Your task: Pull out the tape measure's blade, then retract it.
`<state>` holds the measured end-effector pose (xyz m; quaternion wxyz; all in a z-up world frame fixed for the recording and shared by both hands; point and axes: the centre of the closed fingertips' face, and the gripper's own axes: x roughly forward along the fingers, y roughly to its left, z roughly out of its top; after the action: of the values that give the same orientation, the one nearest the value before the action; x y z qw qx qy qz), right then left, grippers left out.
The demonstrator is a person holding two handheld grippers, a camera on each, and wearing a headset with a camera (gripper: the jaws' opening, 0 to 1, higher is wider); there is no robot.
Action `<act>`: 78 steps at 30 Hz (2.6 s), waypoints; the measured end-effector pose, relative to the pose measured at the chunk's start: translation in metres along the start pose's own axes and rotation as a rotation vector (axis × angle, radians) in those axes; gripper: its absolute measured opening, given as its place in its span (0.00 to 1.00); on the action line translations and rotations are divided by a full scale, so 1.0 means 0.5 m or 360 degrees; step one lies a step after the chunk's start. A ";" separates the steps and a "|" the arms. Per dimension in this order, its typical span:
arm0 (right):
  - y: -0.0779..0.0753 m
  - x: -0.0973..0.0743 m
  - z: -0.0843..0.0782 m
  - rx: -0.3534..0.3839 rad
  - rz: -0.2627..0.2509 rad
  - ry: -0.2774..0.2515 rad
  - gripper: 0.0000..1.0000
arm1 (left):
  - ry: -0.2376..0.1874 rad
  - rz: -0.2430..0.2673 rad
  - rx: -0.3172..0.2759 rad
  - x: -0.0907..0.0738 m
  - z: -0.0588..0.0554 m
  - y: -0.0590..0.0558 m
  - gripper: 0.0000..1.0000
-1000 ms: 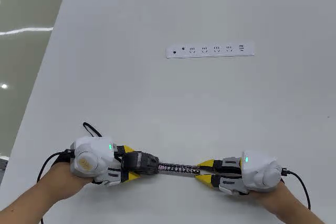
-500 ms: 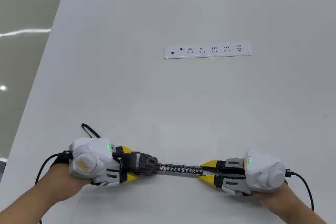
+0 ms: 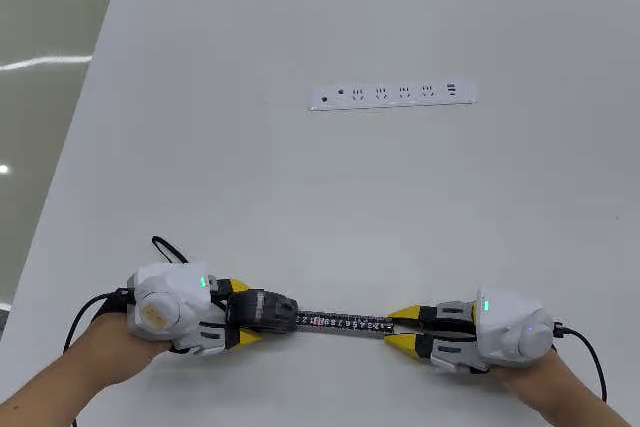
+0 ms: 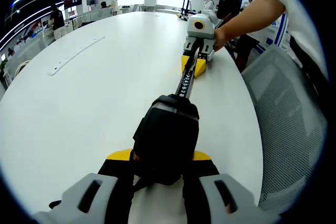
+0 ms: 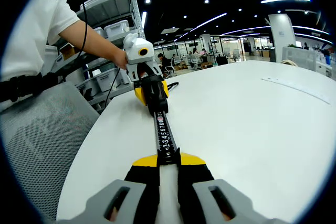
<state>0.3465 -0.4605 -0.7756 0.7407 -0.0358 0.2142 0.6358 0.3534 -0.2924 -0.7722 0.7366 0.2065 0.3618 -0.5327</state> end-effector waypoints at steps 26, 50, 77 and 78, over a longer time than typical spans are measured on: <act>-0.005 -0.045 -0.013 0.0050 -0.0030 -0.0010 0.09 | 0.0003 -0.0001 0.0003 0.001 0.002 -0.001 0.32; -0.012 -0.073 -0.026 0.0089 -0.0048 -0.0023 0.09 | 0.0004 -0.0003 -0.0004 0.002 0.004 -0.003 0.32; -0.015 -0.114 -0.040 0.0127 -0.0061 -0.0035 0.09 | 0.0011 -0.0006 0.0003 0.003 0.005 -0.004 0.32; -0.015 -0.116 -0.041 0.0127 -0.0060 -0.0035 0.09 | 0.0011 -0.0006 0.0005 0.003 0.005 -0.004 0.32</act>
<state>0.3423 -0.5221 -0.7749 0.7558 -0.0033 0.2305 0.6129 0.3525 -0.2960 -0.7715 0.7340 0.2088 0.3639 -0.5340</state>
